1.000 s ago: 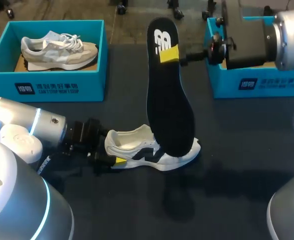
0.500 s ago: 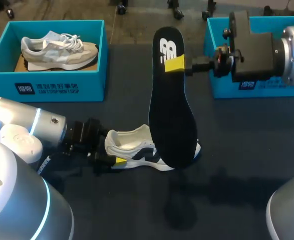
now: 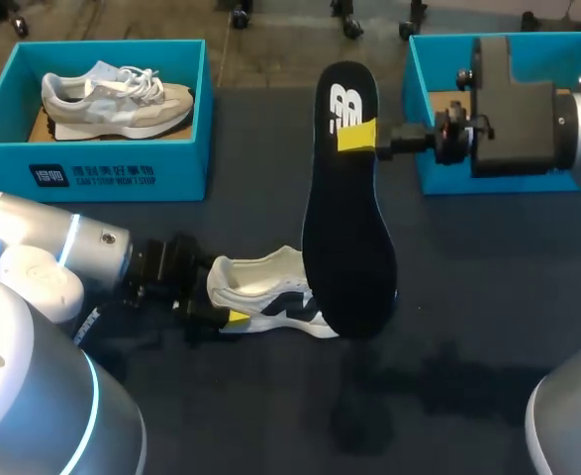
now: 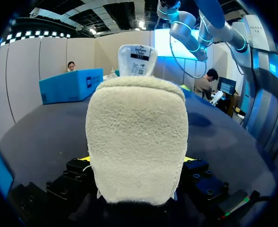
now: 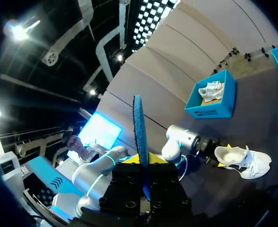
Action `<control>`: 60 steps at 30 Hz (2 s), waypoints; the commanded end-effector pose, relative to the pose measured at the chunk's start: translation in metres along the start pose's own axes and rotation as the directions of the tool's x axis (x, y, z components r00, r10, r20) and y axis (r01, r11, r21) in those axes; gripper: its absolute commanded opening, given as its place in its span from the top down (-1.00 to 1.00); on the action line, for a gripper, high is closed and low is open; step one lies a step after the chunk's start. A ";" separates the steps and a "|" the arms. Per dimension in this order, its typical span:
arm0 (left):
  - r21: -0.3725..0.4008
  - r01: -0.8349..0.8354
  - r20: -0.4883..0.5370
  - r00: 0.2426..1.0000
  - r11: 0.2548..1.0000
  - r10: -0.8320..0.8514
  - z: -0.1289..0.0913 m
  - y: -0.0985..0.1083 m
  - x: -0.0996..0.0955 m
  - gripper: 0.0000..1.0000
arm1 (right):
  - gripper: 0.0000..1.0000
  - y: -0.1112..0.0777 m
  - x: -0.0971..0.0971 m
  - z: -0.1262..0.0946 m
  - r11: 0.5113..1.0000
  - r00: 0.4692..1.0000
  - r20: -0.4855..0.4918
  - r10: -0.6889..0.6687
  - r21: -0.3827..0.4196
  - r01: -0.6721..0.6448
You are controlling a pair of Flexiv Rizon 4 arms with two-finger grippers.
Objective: Take the shoe out of the shoebox, open the shoe tongue, remove and reinsert the insole, then place the shoe into the shoebox
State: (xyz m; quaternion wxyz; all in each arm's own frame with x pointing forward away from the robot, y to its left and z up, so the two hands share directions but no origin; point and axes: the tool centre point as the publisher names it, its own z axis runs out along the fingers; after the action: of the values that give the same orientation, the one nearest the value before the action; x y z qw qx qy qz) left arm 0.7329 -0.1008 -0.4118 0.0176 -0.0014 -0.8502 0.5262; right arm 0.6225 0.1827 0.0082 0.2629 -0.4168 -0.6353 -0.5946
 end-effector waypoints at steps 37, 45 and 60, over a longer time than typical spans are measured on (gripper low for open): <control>-0.267 -0.039 -0.041 0.999 0.963 0.029 -0.091 -0.029 -0.017 -1.00 | 1.00 -0.002 0.001 0.001 1.000 1.000 0.001 0.000 -0.005 0.000; -0.226 -0.073 -0.042 0.997 0.971 0.065 -0.105 -0.050 -0.024 -1.00 | 1.00 -0.002 0.001 0.001 1.000 1.000 0.001 0.000 -0.005 0.000; -0.312 -0.123 -0.049 0.992 0.942 0.114 -0.108 -0.061 -0.021 -1.00 | 1.00 -0.002 0.001 0.001 1.000 1.000 0.001 0.000 -0.005 0.000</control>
State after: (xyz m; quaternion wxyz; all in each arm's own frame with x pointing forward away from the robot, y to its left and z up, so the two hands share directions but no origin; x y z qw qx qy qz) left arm 0.7629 -0.0283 -0.3210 0.0017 -0.0644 -0.9070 0.4162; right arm 0.6213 0.1814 0.0079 0.2621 -0.4167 -0.6349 -0.5954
